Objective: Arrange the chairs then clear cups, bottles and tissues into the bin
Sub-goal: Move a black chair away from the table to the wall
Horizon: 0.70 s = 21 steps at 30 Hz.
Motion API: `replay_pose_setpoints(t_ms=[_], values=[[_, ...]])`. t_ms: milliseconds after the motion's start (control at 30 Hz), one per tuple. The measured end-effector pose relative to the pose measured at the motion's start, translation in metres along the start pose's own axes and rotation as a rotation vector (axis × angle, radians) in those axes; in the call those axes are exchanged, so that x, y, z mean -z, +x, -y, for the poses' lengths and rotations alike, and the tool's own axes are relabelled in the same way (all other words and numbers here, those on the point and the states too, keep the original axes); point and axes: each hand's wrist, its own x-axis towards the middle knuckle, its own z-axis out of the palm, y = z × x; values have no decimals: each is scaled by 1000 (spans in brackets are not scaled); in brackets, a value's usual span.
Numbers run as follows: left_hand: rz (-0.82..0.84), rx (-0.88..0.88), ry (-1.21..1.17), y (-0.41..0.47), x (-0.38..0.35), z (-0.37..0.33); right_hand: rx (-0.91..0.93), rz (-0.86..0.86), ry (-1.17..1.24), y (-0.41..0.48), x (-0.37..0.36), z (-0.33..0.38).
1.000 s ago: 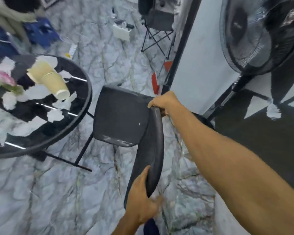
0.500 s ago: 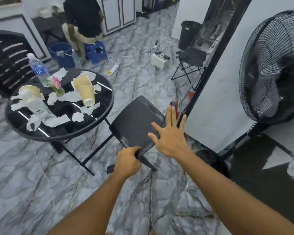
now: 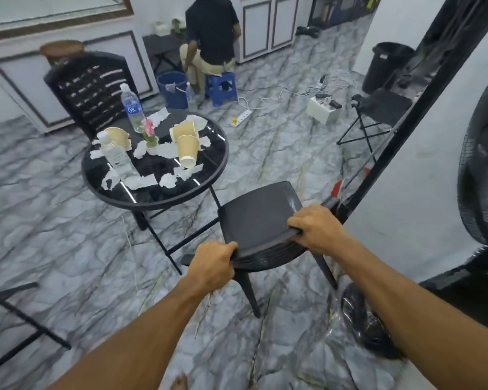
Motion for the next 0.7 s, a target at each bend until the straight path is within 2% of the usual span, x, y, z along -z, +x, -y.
replay_pose_setpoints(t_ms=[133,233,333,533,700], values=[[19,-143,112,5,0,-42,-151,27,148,-64,-16,-29],[5,-174,124,-8,-7,-51,-155,135,224,-87,-26,-29],[-25,-138,75,-32,-9,-41,-74,214,166,-74,-31,-12],[38,-36,82,-63,-22,-47,-3,274,216,-58,-39,-6],[22,11,118,-66,-24,-52,41,257,246,-54,-48,-11]])
